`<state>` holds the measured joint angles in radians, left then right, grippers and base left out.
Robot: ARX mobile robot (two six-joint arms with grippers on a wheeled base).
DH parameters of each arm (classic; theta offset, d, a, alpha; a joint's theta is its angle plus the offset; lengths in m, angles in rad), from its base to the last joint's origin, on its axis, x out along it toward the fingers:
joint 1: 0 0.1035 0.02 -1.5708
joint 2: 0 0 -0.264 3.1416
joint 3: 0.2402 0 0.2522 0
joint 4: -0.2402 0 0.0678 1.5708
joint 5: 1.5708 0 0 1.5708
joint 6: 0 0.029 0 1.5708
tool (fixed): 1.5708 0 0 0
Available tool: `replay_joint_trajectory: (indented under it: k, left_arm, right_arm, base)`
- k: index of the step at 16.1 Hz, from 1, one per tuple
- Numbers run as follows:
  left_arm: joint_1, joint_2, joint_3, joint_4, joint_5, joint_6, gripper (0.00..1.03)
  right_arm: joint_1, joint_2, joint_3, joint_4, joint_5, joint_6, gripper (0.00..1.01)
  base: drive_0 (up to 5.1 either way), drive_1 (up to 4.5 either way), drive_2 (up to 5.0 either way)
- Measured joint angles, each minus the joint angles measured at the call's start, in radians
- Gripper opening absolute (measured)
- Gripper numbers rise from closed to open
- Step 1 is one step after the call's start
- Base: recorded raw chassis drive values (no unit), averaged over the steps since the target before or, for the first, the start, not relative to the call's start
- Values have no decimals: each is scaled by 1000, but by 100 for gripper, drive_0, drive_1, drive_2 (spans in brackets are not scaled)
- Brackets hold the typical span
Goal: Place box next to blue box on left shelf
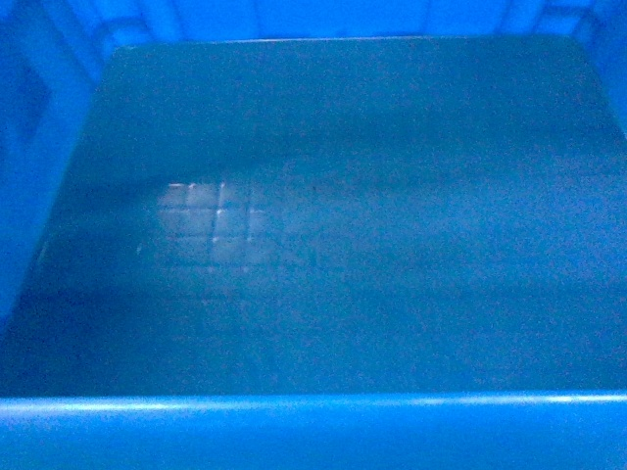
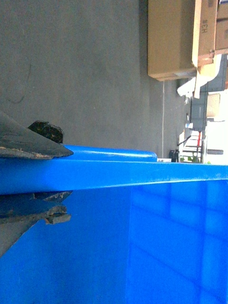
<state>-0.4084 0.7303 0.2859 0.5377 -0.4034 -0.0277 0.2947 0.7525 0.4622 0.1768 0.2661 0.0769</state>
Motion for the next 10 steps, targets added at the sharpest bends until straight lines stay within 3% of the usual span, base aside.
replay_joint_trajectory:
  k: [10]
  left_arm:
    - [0, 0, 0, 0, 0, -1, 11]
  right_arm:
    - [0, -2, 0, 0, 0, 0, 21]
  base:
    - [-162, -162, -162]
